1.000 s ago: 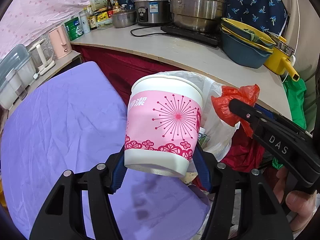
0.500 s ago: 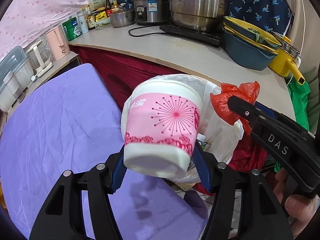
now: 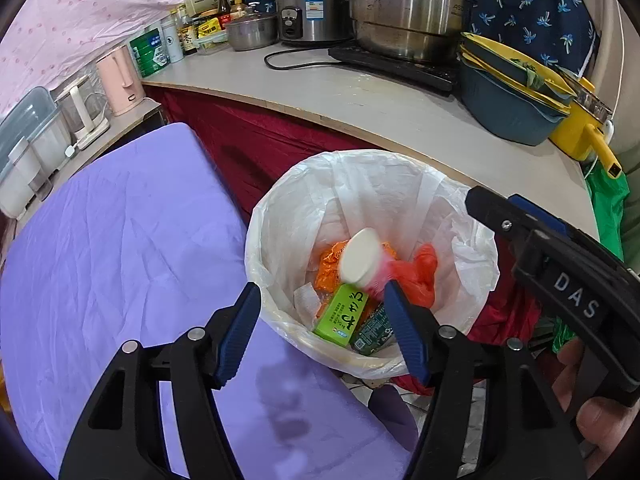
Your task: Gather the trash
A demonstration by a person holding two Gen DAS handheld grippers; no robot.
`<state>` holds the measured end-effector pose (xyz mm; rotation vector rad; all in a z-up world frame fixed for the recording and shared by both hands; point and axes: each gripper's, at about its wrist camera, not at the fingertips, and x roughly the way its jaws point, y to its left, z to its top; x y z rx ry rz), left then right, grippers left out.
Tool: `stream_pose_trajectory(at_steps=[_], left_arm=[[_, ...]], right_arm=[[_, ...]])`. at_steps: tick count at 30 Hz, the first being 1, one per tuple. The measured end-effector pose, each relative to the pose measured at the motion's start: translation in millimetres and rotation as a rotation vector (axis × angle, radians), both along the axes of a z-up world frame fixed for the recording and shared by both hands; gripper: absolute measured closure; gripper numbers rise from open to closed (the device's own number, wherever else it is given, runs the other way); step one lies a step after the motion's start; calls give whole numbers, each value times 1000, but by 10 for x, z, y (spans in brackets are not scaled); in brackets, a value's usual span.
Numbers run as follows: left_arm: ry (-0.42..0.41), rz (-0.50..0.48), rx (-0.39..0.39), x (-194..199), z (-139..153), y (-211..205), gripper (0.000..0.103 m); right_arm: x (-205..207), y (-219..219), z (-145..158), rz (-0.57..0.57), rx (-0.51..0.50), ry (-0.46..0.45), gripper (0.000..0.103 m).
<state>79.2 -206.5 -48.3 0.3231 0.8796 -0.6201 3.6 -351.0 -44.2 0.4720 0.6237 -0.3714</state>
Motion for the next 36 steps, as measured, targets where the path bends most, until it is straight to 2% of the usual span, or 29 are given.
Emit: stream_pose_trajectory(at_steps=[8, 12, 21, 26, 29, 36], left_arm=[[-6, 20, -2, 23, 19, 54, 41], [-11, 25, -6, 16, 43, 71, 39], [-26, 48, -15, 5, 91, 162, 31], [-36, 67, -18, 0, 121, 242, 26], [-45, 84, -19, -9, 127, 304, 17], [-49, 102, -18, -21, 111, 448, 17]], right_arm=[[3, 15, 61, 4, -6, -13, 51], [4, 55, 86, 10, -14, -15, 46], [-28, 119, 112, 16, -24, -8, 40], [-65, 181, 142, 19, -65, 5, 37], [-97, 231, 155, 22, -87, 11, 34], [-154, 325, 154, 22, -109, 32, 24]])
